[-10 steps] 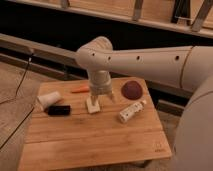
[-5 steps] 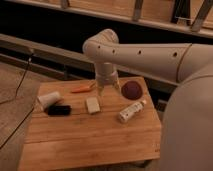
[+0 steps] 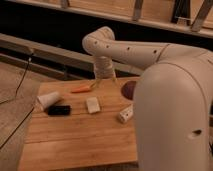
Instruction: Move the arm in a circular motion
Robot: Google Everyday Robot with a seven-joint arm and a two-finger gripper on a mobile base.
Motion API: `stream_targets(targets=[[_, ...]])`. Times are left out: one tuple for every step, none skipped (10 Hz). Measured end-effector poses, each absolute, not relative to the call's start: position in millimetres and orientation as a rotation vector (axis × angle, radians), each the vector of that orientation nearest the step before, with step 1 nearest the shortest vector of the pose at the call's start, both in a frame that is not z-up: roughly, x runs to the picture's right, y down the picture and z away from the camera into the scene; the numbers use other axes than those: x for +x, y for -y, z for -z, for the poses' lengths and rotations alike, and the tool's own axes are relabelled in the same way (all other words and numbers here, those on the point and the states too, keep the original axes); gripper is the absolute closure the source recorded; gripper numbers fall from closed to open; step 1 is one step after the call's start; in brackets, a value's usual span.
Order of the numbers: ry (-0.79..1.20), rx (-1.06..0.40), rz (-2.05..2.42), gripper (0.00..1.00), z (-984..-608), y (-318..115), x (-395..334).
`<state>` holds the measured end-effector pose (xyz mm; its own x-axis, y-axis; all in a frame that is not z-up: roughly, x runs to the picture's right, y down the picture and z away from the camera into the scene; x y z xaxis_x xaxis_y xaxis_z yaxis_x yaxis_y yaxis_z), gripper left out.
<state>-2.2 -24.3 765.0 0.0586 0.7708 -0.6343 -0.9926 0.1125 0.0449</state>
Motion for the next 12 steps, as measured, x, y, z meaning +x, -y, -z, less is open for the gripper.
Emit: stream_targets(targets=[[-0.581,-0.472,-1.397,0.35,-774,30,-13],[-0.572,-0.480,-1.378,0.35,-784,33,-27],[-0.566,-0.490,-1.359,0.35,-792,35,-39],[-0.558,-0.507,-1.325,0.35,-803,35,-60],[-0.551,-0.524,-1.295,0.35,-811,33,-79],[-0.548,-0.538,-1.276,0.35,-817,31,-90],[-0.542,-0.561,-1.244,0.35,-825,26,-110],[-0.538,-0.577,-1.225,0.35,-829,22,-122],[-0.532,-0.602,-1.196,0.35,-831,14,-140],[-0.530,-0.626,-1.174,0.35,-831,7,-152],[-0.525,-0.654,-1.150,0.35,-828,-3,-166],[-0.517,-0.679,-1.130,0.35,-823,-11,-178]])
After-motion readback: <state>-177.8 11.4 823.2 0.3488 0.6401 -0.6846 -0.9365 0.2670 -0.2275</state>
